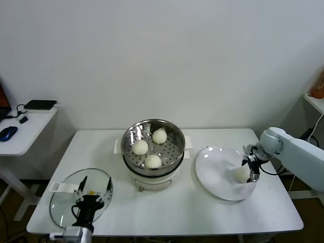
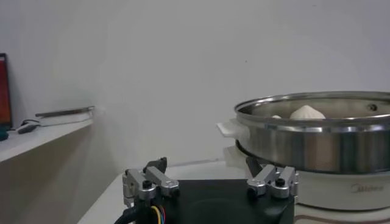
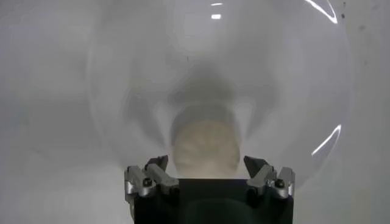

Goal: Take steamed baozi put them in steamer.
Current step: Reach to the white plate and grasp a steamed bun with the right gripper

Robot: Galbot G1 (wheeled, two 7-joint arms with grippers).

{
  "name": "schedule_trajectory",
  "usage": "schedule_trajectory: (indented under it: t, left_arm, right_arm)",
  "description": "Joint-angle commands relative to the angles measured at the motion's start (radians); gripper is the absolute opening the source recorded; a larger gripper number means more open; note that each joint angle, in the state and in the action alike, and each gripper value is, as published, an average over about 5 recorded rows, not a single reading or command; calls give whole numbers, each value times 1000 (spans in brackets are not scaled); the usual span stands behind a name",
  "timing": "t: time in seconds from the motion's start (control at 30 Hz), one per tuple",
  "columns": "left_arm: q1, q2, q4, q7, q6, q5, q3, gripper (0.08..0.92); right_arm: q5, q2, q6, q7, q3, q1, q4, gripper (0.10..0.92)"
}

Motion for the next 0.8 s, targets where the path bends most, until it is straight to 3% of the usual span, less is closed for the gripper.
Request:
schedule_trajectory:
  t: [0.03,0.3,0.8]
  left_arm:
    - [-1,0,1,0,0,-1,-2,823]
    - [-1,0,1,0,-1,0,-2,823]
    - [1,-1,3,-1,-4,1,-1,823]
  right_arm:
    - [-20,28,1,-6,22,-21,-27,823]
    - [-22,26,3,-29,29,-24,-32,819]
    - [0,24,4,-41,28,6,-37,678]
